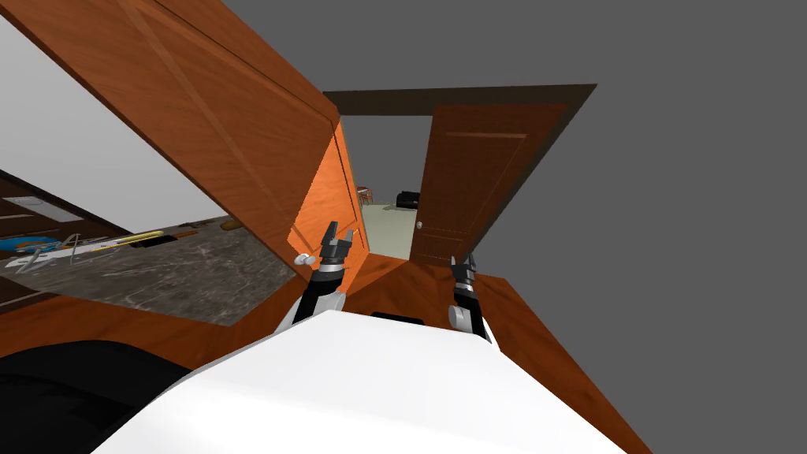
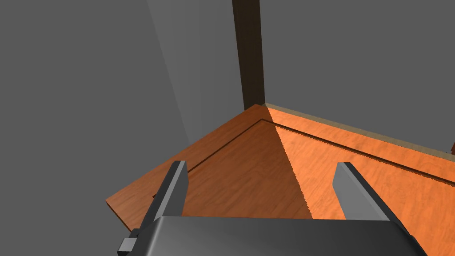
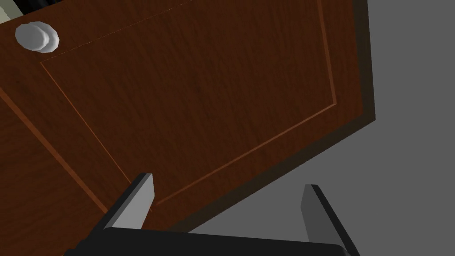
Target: Pull the door open
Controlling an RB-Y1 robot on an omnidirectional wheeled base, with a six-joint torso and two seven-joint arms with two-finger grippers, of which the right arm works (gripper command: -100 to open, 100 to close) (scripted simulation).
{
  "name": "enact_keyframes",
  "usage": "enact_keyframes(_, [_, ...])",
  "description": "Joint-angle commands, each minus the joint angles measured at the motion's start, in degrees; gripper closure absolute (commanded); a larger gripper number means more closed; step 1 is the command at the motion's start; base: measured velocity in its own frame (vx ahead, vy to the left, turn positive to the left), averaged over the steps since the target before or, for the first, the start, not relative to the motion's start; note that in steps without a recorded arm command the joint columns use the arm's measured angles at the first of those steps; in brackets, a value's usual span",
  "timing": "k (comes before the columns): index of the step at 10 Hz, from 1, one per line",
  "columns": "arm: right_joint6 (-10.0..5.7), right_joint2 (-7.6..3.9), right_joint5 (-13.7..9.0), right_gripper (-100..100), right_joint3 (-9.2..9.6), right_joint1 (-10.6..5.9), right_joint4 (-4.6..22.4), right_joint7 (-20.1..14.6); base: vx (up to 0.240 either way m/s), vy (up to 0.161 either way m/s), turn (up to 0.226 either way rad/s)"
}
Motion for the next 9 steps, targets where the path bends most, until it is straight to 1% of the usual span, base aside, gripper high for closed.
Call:
enact_keyframes(1, [-0.67,-0.3,-1.17,-100,-0.39,-0.89,2.39,-2.41,0.109,0.004,0.149])
enact_keyframes(9, [-3.85,-0.84,-6.77,-100,-1.92,-4.87,13.96,-13.43,0.107,0.0,0.151])
